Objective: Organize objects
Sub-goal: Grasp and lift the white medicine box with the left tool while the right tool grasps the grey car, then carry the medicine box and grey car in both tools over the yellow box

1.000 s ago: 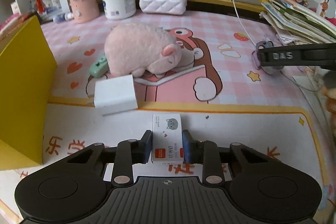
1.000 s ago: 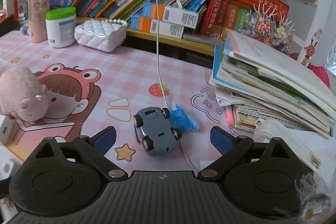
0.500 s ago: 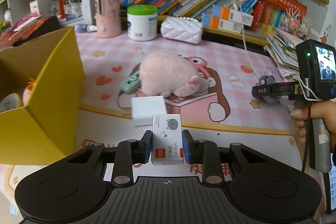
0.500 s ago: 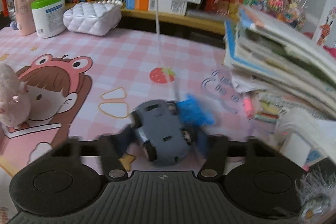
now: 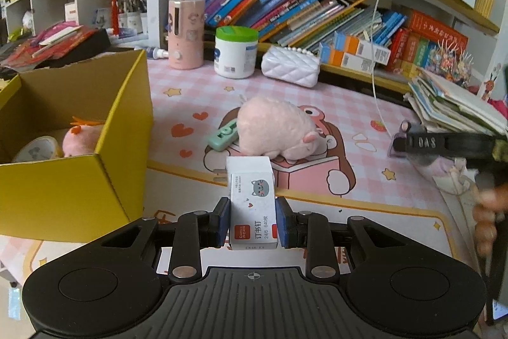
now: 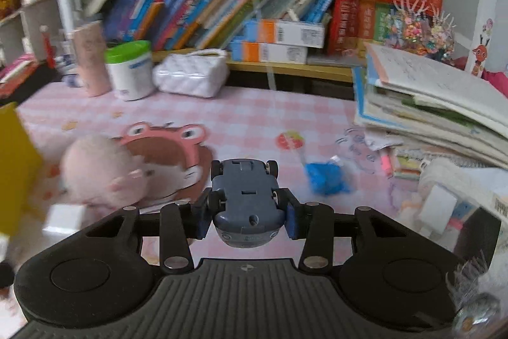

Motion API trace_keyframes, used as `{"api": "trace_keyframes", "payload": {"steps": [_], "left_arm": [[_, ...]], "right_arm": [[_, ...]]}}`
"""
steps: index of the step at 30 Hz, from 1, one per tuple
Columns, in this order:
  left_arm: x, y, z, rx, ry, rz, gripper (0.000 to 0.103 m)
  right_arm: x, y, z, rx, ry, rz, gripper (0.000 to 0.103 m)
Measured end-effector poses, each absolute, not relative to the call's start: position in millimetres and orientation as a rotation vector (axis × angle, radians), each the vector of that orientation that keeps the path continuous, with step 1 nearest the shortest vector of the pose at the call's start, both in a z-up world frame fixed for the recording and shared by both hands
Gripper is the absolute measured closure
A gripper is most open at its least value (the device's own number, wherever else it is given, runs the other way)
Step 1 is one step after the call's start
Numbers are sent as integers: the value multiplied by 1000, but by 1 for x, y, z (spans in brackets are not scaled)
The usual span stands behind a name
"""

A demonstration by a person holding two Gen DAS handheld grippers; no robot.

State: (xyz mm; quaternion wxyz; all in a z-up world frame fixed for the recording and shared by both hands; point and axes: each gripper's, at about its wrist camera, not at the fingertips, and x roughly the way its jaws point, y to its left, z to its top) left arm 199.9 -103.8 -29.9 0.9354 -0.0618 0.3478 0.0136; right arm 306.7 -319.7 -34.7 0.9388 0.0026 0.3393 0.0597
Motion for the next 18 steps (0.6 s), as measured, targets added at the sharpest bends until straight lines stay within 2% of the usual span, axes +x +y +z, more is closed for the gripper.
{"api": "trace_keyframes", "payload": {"steps": [18], "left_arm": [[149, -52, -23, -174, 673, 16, 75]], "right_arm": [[213, -248, -27, -18, 810, 179, 62]]}}
